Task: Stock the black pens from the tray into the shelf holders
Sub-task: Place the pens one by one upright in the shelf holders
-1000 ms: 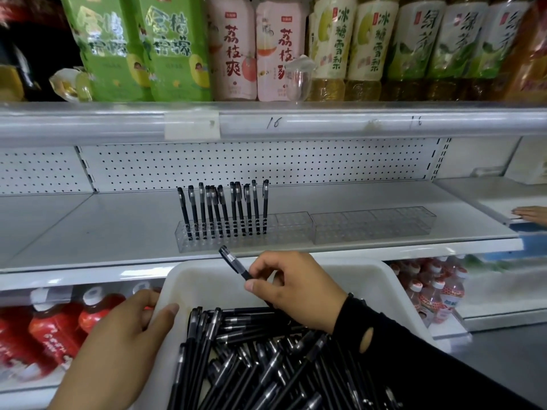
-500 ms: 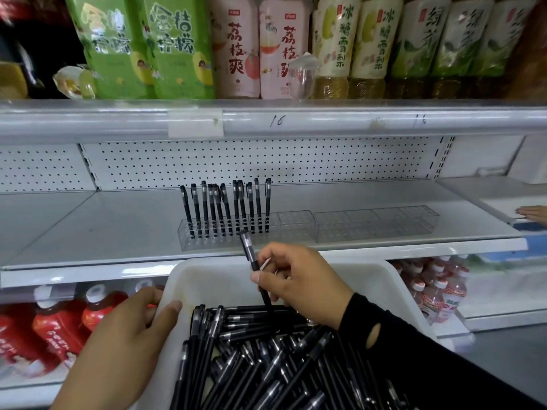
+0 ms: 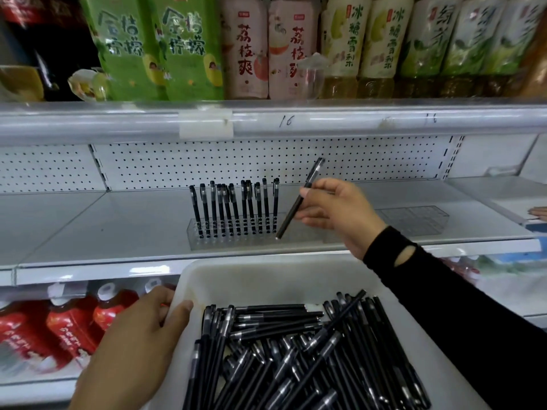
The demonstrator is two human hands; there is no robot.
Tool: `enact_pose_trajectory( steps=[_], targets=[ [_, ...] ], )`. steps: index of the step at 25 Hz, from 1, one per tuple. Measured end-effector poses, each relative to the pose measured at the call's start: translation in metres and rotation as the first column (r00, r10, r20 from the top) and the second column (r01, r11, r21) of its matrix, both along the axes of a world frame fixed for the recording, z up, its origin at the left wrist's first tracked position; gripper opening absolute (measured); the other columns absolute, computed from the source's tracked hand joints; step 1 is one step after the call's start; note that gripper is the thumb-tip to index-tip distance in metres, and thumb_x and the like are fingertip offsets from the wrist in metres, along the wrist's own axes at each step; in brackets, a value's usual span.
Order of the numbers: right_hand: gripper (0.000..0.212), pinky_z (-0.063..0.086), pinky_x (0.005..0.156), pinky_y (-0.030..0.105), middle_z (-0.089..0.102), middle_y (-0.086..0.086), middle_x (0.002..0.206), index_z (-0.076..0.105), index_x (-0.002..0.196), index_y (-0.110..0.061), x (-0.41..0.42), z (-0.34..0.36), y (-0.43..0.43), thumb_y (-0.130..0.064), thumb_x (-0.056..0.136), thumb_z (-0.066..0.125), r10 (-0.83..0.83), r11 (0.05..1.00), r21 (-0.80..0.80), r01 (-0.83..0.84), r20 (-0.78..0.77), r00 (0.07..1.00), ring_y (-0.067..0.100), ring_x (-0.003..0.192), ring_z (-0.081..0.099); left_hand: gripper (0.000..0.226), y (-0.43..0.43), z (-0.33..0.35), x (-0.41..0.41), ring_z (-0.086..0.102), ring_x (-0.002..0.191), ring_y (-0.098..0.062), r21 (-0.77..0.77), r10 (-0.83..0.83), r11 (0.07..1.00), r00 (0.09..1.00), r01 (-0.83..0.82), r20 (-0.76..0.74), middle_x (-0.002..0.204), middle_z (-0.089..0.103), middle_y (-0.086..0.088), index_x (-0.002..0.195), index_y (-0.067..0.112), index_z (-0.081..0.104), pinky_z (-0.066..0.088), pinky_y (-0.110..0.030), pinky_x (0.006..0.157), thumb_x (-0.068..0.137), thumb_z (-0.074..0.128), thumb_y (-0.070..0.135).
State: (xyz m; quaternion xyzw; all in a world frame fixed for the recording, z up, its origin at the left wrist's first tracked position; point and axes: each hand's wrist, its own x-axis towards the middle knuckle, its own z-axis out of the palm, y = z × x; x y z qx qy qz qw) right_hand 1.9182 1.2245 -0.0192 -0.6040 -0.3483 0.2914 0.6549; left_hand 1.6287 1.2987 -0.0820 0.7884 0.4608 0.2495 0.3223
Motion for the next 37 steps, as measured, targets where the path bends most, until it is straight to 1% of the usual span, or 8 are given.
enact_pose_trajectory(
  steps=[5, 8, 14, 17, 24, 29, 32, 37],
  targets=[
    [0.010, 0.058, 0.059, 0.022, 0.073, 0.015, 0.089, 0.061, 0.105, -0.011, 0.035, 0.000, 0.044, -0.010, 0.096, 0.064, -0.139, 0.987, -0.070, 0.142, 0.049, 0.989, 0.020, 0.070, 0.074, 0.013, 0.001, -0.001, 0.000, 0.067, 0.067, -0.006, -0.028, 0.002, 1.000, 1.000, -0.002, 0.016, 0.069, 0.074, 0.011, 0.083, 0.029, 0.065, 0.044, -0.029, 0.060, 0.093, 0.059, 0.035],
    [0.008, 0.057, 0.060, 0.024, 0.071, 0.013, 0.087, 0.063, 0.091, -0.016, 0.047, -0.007, 0.069, -0.010, 0.094, 0.066, -0.190, 0.976, -0.081, 0.202, 0.137, 0.972, 0.020, 0.069, 0.072, 0.013, 0.003, -0.003, 0.000, 0.067, 0.067, -0.006, -0.027, 0.006, 1.000, 1.000, -0.006, 0.010, 0.071, 0.074, 0.012, 0.084, 0.026, 0.065, 0.045, -0.030, 0.061, 0.093, 0.060, 0.034],
    [0.018, 0.061, 0.081, 0.045, 0.073, 0.012, 0.090, 0.060, 0.076, -0.023, 0.061, -0.025, 0.099, -0.017, 0.090, 0.068, -0.287, 0.916, -0.150, 0.373, 0.405, 0.868, 0.030, 0.078, 0.074, 0.016, 0.004, -0.003, 0.000, 0.065, 0.065, -0.007, -0.008, 0.019, 1.000, 1.000, -0.019, -0.006, 0.069, 0.073, 0.011, 0.080, 0.027, 0.064, 0.045, -0.030, 0.061, 0.093, 0.060, 0.035],
    [0.009, 0.058, 0.086, 0.045, 0.073, 0.013, 0.097, 0.066, 0.093, -0.017, 0.065, -0.031, 0.103, -0.024, 0.091, 0.061, -0.208, 0.886, -0.224, 0.407, 0.593, 0.778, 0.032, 0.091, 0.071, 0.015, 0.003, -0.002, 0.000, 0.065, 0.064, -0.005, 0.000, 0.024, 1.000, 1.000, -0.024, -0.016, 0.070, 0.073, 0.012, 0.079, 0.028, 0.064, 0.045, -0.030, 0.061, 0.092, 0.060, 0.036],
    [0.018, 0.057, 0.085, 0.045, 0.072, 0.013, 0.097, 0.066, 0.105, -0.011, 0.059, -0.032, 0.113, -0.023, 0.094, 0.057, -0.133, 0.894, -0.235, 0.383, 0.676, 0.725, 0.033, 0.092, 0.070, 0.015, 0.001, -0.002, 0.002, 0.065, 0.060, 0.000, -0.022, 0.022, 1.000, 1.000, -0.022, -0.009, 0.072, 0.074, 0.012, 0.080, 0.028, 0.064, 0.044, -0.029, 0.060, 0.093, 0.060, 0.034],
    [0.014, 0.046, 0.073, 0.027, 0.067, 0.003, 0.094, 0.061, 0.107, -0.016, 0.055, -0.025, 0.120, -0.026, 0.099, 0.052, -0.027, 0.847, -0.284, 0.449, 0.822, 0.569, 0.025, 0.084, 0.062, 0.017, 0.002, 0.000, 0.002, 0.062, 0.057, 0.001, -0.015, 0.006, 1.000, 1.000, -0.006, -0.007, 0.067, 0.072, 0.012, 0.078, 0.028, 0.063, 0.042, -0.029, 0.058, 0.094, 0.059, 0.034],
    [0.018, 0.037, 0.072, 0.025, 0.056, 0.000, 0.092, 0.059, 0.113, -0.014, 0.054, -0.023, 0.120, -0.025, 0.100, 0.052, 0.003, 0.847, -0.273, 0.457, 0.861, 0.508, 0.023, 0.082, 0.052, 0.018, 0.003, 0.000, 0.002, 0.060, 0.054, 0.000, -0.008, 0.008, 1.000, 1.000, -0.008, -0.013, 0.062, 0.070, 0.012, 0.077, 0.028, 0.063, 0.041, -0.029, 0.057, 0.094, 0.060, 0.034],
    [0.007, 0.036, 0.069, 0.027, 0.055, 0.001, 0.084, 0.053, 0.093, -0.019, 0.056, -0.025, 0.124, -0.022, 0.099, 0.052, 0.073, 0.825, -0.319, 0.466, 0.878, 0.473, 0.025, 0.079, 0.052, 0.017, 0.000, 0.000, 0.002, 0.065, 0.061, -0.003, -0.009, 0.010, 1.000, 1.000, -0.011, -0.022, 0.071, 0.073, 0.012, 0.081, 0.029, 0.064, 0.046, -0.031, 0.061, 0.094, 0.058, 0.038]
  ],
)
